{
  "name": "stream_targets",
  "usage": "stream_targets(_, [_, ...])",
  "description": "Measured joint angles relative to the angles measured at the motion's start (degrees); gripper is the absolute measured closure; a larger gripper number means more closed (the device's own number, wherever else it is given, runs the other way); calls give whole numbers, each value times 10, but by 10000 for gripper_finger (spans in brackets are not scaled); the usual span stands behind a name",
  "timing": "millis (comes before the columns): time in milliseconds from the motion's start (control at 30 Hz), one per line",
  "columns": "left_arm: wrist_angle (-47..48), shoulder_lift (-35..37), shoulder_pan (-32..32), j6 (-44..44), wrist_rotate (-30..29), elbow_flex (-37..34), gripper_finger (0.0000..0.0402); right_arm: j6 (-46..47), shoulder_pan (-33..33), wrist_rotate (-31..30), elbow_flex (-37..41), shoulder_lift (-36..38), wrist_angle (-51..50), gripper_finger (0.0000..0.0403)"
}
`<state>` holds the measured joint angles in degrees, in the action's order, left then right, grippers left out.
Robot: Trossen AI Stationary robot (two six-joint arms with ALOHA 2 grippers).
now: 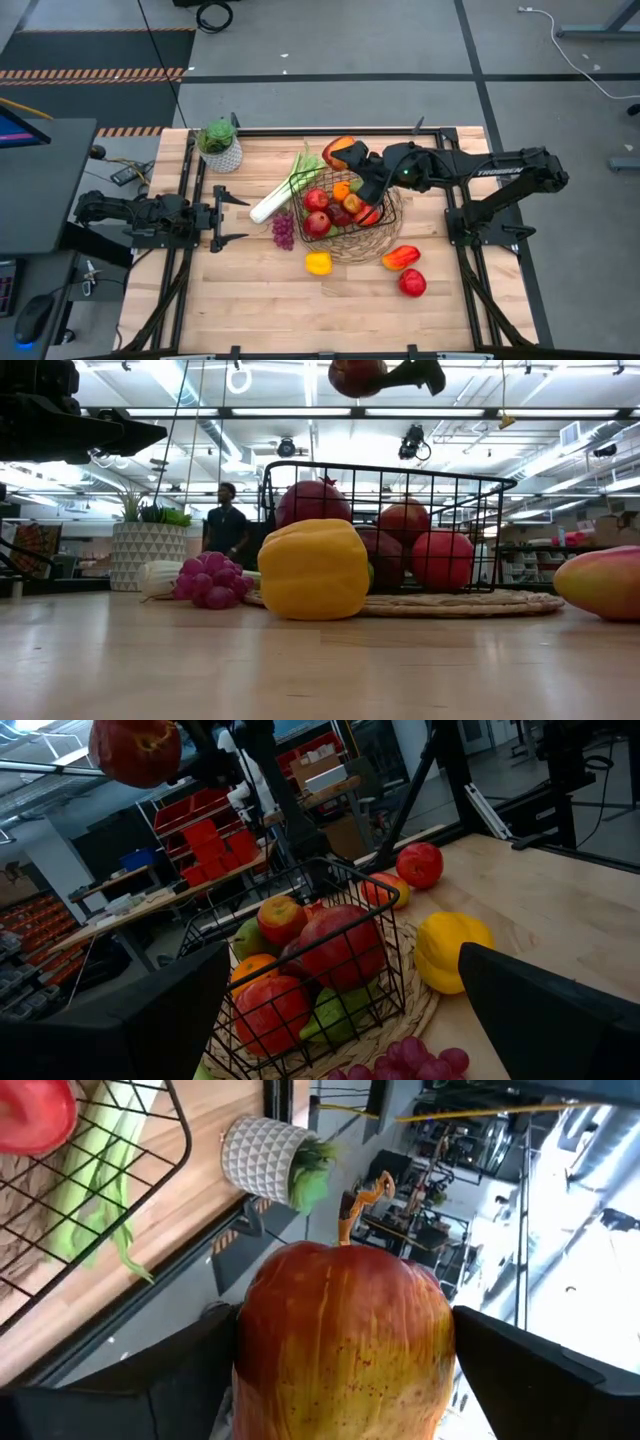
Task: Build produce basket
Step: Put the red apple into the black wire basket
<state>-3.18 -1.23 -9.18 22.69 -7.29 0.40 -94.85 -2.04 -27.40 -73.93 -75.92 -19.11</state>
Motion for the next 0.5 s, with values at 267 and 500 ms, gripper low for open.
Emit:
stream_targets(267, [0,0,0,0,0,0,2,252,11,28,0,0,3,37])
stream_targets(500, [0,0,0,0,0,0,2,751,63,35,25,1,-12,37])
